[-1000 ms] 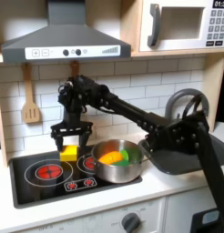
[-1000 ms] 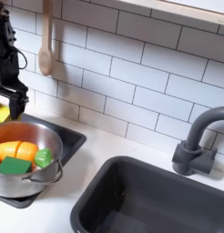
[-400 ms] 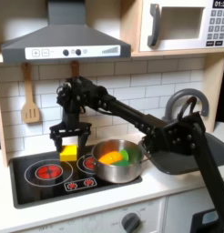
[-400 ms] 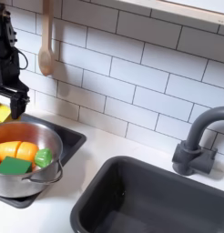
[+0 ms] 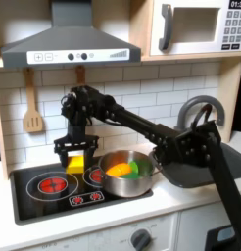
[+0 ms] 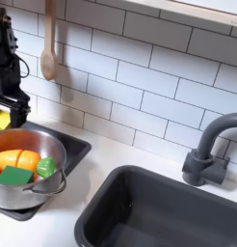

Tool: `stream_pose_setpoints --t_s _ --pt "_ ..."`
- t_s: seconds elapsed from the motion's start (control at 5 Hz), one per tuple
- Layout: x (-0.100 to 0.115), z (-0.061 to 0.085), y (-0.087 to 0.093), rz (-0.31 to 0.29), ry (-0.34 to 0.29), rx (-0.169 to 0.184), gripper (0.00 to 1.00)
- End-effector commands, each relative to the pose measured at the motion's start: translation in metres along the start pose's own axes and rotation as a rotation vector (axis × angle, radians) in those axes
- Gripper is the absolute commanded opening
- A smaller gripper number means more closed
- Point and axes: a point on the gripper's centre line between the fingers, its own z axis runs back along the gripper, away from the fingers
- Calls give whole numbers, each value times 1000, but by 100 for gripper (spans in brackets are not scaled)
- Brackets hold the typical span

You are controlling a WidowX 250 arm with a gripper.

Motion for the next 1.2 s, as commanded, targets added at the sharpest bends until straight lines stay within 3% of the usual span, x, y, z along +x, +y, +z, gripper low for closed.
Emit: stream_pose_setpoints --t_s 0.0,0.4,0.6,1.0 --pt "-4 0 -3 2 -9 -12 0" --pt "-9 15 -9 -4 -41 -38 0" --pt "-10 29 -17 -16 -65 -51 0" --pt "-18 72 -32 -42 -139 -125 0"
